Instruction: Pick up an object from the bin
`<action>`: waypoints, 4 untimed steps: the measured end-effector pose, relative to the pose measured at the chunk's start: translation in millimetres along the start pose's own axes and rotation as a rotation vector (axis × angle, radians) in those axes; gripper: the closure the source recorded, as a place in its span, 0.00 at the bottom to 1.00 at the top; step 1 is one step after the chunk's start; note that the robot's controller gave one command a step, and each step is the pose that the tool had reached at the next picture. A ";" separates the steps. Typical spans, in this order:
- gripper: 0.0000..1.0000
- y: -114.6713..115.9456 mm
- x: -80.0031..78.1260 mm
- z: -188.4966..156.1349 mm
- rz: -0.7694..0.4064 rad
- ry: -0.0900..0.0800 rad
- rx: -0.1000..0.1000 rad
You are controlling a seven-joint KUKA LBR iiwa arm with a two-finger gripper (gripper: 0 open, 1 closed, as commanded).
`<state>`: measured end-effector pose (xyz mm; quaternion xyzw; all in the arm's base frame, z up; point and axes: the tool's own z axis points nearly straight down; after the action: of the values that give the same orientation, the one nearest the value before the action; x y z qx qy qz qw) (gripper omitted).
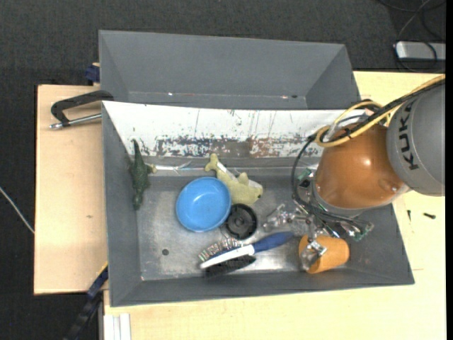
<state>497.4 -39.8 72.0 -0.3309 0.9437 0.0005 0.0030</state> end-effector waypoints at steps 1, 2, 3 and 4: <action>1.00 -0.7 -0.3 -0.5 0.001 -0.002 0.002; 1.00 -10.9 -19.1 -123.6 -0.327 -0.003 0.006; 1.00 -10.9 -27.2 -222.1 -0.338 -0.004 0.008; 0.00 -10.3 -26.2 -218.3 -0.337 0.001 0.000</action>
Offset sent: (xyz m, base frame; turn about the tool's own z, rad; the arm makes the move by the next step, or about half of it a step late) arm 0.0000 0.0000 0.0000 0.0000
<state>523.2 -32.1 290.5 -0.4846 0.8747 -0.0002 0.0027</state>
